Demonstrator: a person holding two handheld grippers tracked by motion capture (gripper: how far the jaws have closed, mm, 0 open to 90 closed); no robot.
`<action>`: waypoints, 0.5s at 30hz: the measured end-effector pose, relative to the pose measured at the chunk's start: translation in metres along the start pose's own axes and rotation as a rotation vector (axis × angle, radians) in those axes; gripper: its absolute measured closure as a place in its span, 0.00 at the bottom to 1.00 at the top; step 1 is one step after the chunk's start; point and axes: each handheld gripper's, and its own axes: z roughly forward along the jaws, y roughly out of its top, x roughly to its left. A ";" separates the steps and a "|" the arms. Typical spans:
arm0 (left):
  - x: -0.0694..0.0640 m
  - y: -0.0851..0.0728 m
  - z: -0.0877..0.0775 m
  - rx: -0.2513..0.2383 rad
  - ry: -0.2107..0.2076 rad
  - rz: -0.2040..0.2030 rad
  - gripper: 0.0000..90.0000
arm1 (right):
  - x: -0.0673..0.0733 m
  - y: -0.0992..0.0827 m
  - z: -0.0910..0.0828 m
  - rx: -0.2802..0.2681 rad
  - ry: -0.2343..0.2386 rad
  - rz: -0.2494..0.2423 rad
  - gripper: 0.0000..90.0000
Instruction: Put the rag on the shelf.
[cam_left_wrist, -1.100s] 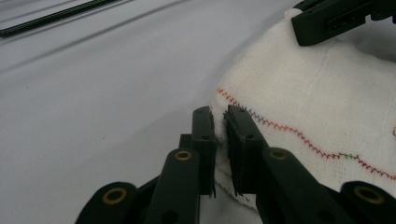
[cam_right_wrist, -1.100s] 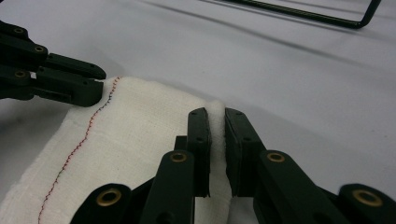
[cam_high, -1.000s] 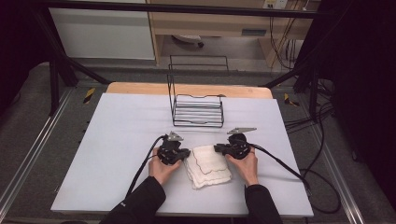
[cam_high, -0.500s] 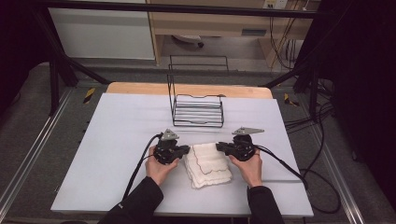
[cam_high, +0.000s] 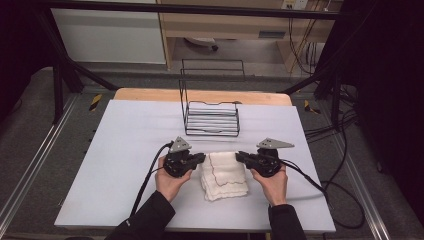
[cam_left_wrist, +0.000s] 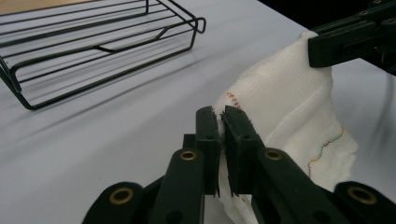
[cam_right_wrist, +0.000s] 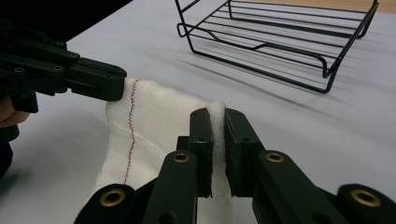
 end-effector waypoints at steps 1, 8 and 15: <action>-0.001 0.001 -0.001 -0.005 -0.001 0.003 0.94 | 0.000 0.000 0.000 0.000 0.000 0.000 0.92; -0.006 0.007 -0.012 -0.066 0.001 0.018 0.94 | 0.008 0.005 -0.011 -0.052 -0.010 -0.017 0.92; -0.011 0.015 -0.025 -0.119 -0.003 0.030 0.94 | 0.017 0.014 -0.023 -0.108 -0.030 -0.051 0.92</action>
